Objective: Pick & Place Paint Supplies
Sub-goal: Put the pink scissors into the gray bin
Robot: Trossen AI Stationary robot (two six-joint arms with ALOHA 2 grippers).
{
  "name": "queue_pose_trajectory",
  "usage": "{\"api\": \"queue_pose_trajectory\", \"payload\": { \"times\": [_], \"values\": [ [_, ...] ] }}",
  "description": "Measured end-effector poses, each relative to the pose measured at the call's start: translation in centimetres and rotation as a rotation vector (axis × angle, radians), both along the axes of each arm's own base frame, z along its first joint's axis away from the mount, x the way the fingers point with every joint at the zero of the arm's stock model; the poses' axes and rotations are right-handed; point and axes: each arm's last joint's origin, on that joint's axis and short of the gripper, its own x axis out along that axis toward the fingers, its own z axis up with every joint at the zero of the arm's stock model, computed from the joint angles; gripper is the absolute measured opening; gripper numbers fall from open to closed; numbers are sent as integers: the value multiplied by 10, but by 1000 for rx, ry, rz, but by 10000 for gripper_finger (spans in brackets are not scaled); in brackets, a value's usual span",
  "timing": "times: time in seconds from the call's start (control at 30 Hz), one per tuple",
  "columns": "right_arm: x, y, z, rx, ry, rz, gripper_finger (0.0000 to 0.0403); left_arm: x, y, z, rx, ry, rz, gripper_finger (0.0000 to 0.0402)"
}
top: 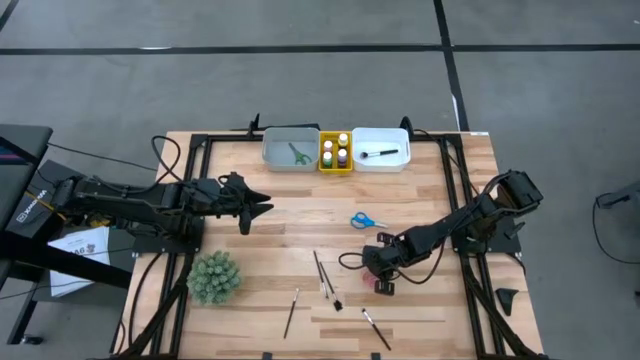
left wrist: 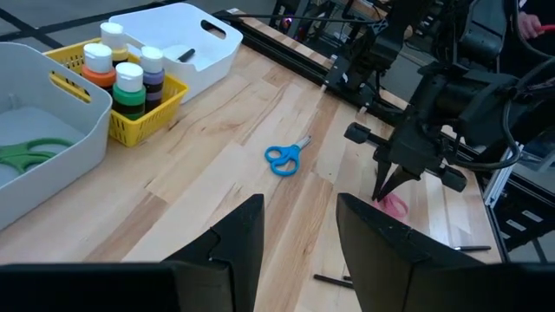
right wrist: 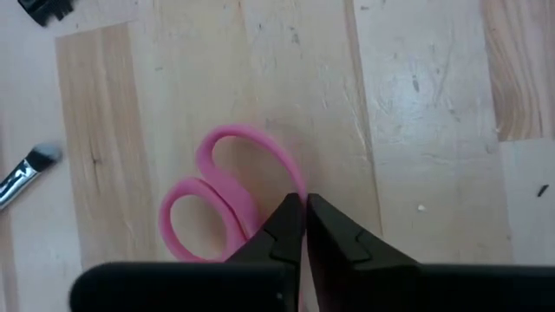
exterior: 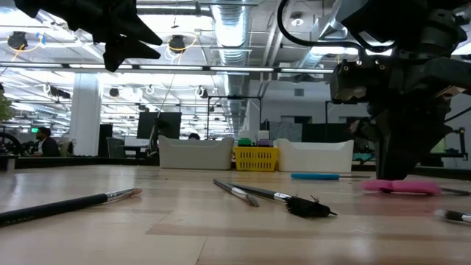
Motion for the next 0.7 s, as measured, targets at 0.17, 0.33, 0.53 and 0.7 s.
{"api": "queue_pose_trajectory", "payload": {
  "times": [0.17,0.33,0.53,0.7],
  "values": [
    [0,0,0,-2,6,-1,4,0,0,0,-1,0,-2,140],
    [0,-2,1,1,32,-18,2,0,0,0,-1,0,-2,140],
    [2,-2,10,-10,53,-4,1,0,0,0,-1,0,-1,140],
    [2,-7,25,5,3,-24,1,0,0,0,1,0,-2,140]
  ]
}}
